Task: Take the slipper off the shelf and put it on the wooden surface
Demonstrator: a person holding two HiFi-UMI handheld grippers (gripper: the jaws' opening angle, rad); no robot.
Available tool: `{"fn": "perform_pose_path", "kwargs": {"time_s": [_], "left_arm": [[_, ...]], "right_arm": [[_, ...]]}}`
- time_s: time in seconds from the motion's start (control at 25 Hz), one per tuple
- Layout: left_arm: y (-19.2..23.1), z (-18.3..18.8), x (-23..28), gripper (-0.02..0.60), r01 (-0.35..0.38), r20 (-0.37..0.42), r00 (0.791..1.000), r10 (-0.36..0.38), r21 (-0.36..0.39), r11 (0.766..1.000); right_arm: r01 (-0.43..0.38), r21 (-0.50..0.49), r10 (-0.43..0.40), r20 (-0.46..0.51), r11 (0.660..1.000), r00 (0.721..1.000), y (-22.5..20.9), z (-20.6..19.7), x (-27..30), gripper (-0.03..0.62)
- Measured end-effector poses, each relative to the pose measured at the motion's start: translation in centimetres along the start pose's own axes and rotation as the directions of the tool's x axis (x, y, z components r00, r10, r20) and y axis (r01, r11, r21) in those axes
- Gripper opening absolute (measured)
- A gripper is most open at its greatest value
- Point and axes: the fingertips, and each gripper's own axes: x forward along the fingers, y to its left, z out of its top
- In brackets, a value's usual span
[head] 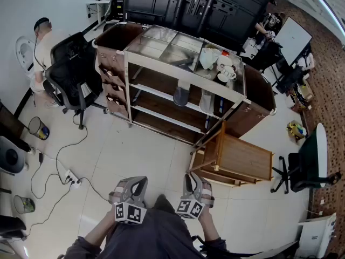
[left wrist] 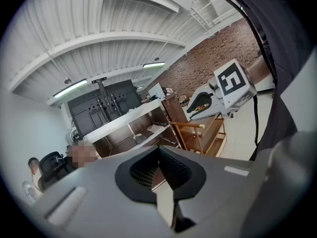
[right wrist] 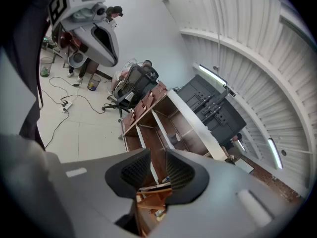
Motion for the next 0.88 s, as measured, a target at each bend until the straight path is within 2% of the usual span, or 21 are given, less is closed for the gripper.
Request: {"fn": "perform_pose_path", "kwargs": {"time_s": [0.36, 0.48, 0.68, 0.88], "left_arm": [[7.3, -4.2, 8.9, 0.017, -0.065, -0.114, 0.992, 0.060, -0.047, 0.997], [10.6, -4.7, 13.3, 0.017, -0.093, -0.171, 0.982, 0.079, -0.077, 0.993], [16.9, -3.7, 21.1, 0.017, -0.146, -0.239, 0.964, 0.116, -0.110, 0.983], [20.2, -3.0, 26.8, 0.017, -0.176, -0.305, 0.945, 0.120, -0.165, 0.970]], "right_arm": [[-0.014, -0.193, 0.013, -0.008, 0.981, 1.000, -5.0, 0.8, 20.6, 0.171], [-0.026, -0.276, 0.026, -0.003, 0.961, 1.000, -6.5, 0.2, 29.4, 0.194], [-0.039, -0.355, 0.040, -0.004, 0.934, 0.999, -10.1, 0.3, 42.7, 0.240], [-0.110, -0.465, 0.107, -0.032, 0.879, 0.994, -9.2, -0.7, 51.4, 0.291]]}}
